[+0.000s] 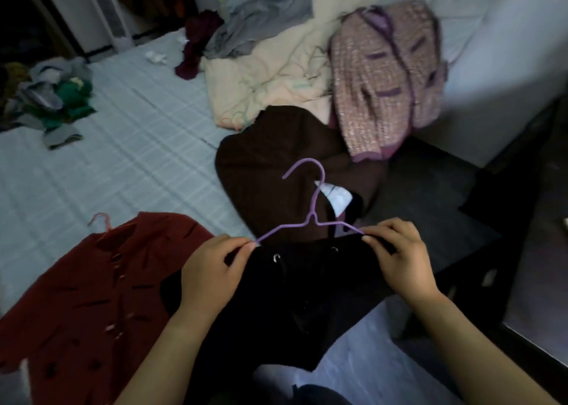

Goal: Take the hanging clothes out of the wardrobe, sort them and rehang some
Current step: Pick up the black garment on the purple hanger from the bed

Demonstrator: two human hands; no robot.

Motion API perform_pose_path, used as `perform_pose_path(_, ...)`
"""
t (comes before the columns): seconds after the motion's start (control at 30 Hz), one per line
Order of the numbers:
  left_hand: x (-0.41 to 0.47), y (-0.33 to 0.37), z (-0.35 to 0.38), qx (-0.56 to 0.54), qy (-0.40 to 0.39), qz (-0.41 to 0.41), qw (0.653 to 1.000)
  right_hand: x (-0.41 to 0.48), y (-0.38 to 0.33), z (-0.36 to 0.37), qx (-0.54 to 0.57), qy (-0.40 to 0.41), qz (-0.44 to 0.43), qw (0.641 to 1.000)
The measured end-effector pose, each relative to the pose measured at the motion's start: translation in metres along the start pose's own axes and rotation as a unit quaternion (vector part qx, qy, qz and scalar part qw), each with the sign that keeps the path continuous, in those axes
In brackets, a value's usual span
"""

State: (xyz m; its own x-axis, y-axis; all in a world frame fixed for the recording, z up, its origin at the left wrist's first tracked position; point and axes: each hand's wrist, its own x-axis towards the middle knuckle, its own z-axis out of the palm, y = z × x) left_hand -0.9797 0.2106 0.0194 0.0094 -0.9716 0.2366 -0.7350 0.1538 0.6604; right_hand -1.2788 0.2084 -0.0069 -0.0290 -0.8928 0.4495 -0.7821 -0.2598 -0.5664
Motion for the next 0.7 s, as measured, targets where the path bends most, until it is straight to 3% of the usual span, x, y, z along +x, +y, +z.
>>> perform_pose_path(0.13, 0.017, 0.064, 0.051, -0.03, -0.02, 0.011, 0.999, 0.004, 0.047, -0.064, -0.043, 0.056, 0.027, 0.997)
perform_pose_path(0.3, 0.057, 0.108, 0.087, -0.103, -0.023, -0.023, 0.994, 0.057, 0.088, -0.102, -0.067, 0.093, -0.008, 0.993)
perform_pose_path(0.53, 0.154, 0.101, 0.103, -0.166, 0.007, -0.081, 0.983, 0.181, 0.116, -0.068, -0.058, 0.072, -0.075, 0.993)
perform_pose_path(0.7, 0.251, 0.091, 0.08, -0.154, 0.057, -0.063, 0.985, 0.3, 0.112, -0.031, -0.026, 0.054, -0.116, 0.991)
